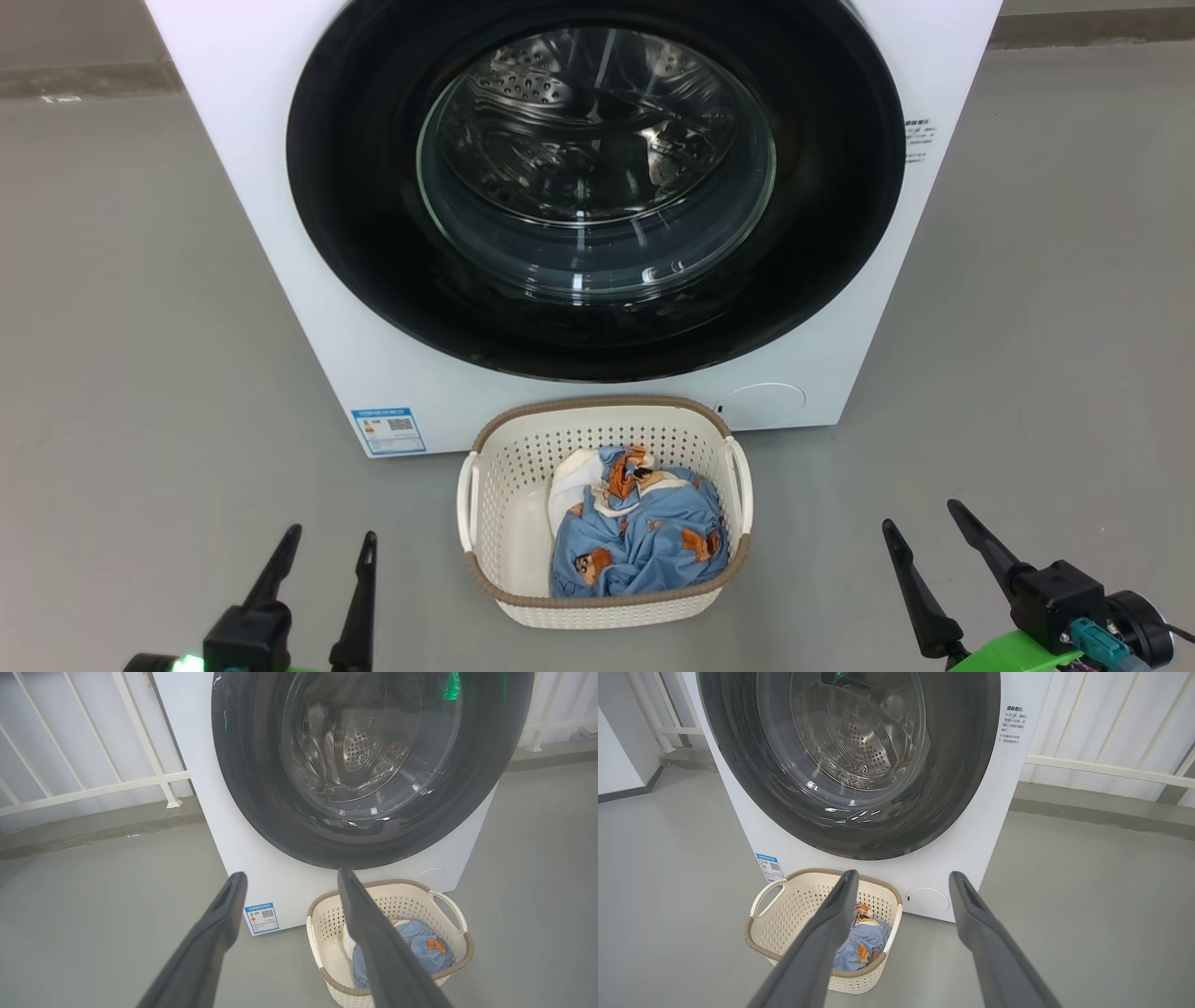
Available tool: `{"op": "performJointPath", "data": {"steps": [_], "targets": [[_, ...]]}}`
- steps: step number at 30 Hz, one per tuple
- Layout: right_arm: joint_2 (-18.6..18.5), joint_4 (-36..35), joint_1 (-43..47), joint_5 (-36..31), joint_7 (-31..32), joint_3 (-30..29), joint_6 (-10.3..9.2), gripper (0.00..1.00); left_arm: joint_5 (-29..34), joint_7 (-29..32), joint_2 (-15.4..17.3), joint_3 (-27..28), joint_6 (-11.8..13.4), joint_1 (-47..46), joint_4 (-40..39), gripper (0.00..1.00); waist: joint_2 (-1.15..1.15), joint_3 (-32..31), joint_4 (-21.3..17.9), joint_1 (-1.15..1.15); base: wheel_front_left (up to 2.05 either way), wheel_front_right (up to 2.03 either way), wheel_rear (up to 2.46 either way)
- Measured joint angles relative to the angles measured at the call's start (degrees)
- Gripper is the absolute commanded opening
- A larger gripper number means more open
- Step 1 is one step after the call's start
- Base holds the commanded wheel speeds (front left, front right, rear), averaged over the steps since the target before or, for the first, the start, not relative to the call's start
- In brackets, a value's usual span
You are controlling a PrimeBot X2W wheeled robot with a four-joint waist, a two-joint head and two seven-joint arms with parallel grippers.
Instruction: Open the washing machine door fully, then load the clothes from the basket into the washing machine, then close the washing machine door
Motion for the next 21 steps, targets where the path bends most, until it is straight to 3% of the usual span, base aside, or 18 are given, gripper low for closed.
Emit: {"op": "performJointPath", "data": {"steps": [21], "targets": [[0.0,0.0,0.0,-0.5,0.0,-1.8,0.00,1.00,0.0,-0.1,-0.1,2.7,-0.4,0.0,0.8,1.00,0.00,-0.4,0.1,0.00,0.00,0.00,0.00]]}}
